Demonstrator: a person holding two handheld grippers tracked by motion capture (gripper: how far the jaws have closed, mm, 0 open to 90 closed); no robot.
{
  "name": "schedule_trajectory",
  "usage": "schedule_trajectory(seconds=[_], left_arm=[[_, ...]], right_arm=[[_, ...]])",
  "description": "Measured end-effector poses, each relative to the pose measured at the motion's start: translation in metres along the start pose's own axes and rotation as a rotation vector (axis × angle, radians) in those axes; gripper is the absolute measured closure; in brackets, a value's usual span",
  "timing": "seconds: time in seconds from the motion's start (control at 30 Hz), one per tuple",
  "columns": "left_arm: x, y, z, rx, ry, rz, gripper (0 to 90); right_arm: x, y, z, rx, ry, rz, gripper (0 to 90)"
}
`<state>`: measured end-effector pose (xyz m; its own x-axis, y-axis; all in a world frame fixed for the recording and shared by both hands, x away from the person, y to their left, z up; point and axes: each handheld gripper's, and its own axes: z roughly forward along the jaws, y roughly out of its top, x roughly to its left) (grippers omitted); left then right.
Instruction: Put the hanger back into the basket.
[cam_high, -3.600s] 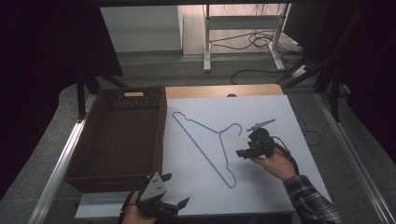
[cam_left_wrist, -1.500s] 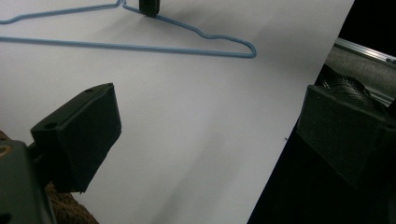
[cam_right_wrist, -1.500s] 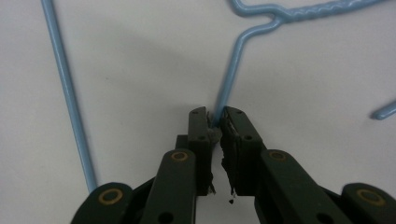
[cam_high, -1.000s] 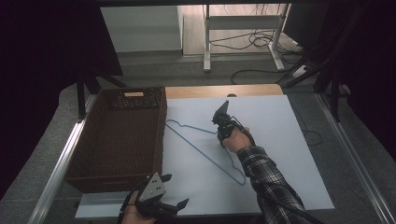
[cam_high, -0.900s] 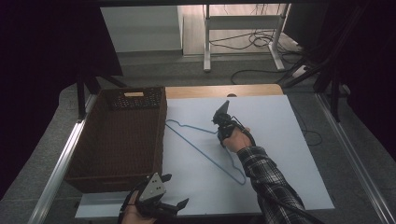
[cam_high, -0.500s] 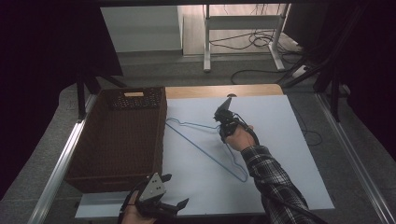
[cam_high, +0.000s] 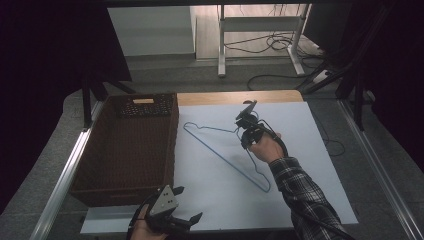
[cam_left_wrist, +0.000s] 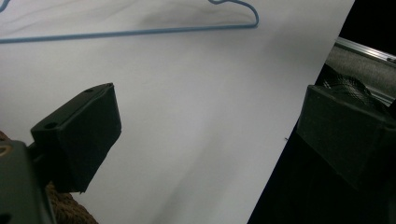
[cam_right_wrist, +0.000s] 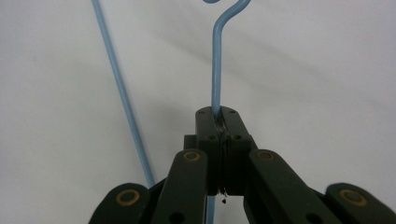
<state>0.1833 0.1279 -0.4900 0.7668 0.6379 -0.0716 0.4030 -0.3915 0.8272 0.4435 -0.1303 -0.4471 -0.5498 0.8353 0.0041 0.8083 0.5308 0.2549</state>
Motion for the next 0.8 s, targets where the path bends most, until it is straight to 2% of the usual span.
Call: schedule_trajectory(seconds=[0.33,0.8], left_arm=[[0.000,0.000,0.000,0.000,0.001,-0.001,6.5],[0.000,0.000,0.000,0.000,0.001,-0.002,6.5]], right_arm=[[-0.006,-0.011,-0.014,-0.069,0.005,-0.032,88.2],[-0.003,-0.020,-0.032,-0.158,0.010,-0.067,88.4]])
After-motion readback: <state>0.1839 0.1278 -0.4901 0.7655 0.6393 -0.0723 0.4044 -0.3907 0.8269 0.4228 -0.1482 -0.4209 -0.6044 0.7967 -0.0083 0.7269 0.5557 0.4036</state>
